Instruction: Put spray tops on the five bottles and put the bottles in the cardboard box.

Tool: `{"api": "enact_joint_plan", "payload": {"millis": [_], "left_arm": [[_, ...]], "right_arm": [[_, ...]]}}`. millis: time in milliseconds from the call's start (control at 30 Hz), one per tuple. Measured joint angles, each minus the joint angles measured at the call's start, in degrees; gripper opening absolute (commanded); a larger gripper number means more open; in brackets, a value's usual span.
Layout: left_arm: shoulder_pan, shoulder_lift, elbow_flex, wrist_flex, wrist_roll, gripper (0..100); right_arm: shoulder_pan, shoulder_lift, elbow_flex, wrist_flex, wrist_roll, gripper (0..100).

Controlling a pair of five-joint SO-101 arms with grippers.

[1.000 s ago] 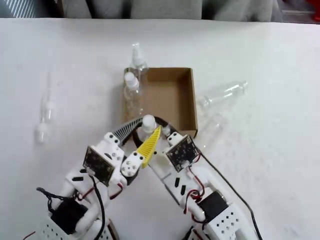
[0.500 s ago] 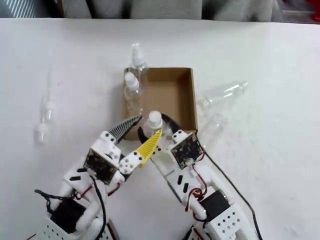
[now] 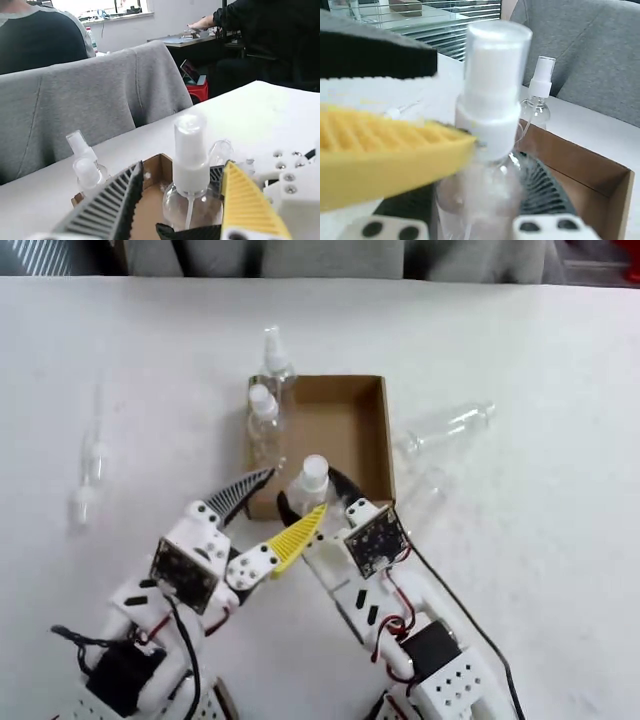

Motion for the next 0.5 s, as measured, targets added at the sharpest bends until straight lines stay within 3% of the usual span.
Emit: {"api": "enact_joint_plan", "payload": {"millis": [167, 333, 500], "left_arm": [[0.0, -0.3, -4.5, 0.1, 0.0, 23], [0.0, -1.0, -8.4, 0.2, 0.0, 2], [0.0, -1.0, -9.9, 0.4, 0.0, 3]], "right_arm": [[0.0, 0.0, 0.0, 0.0, 0.0, 1.5], [0.0, 0.0, 0.0, 0.0, 0.0, 1.5], [0.0, 0.0, 0.0, 0.0, 0.0, 1.5]]}}
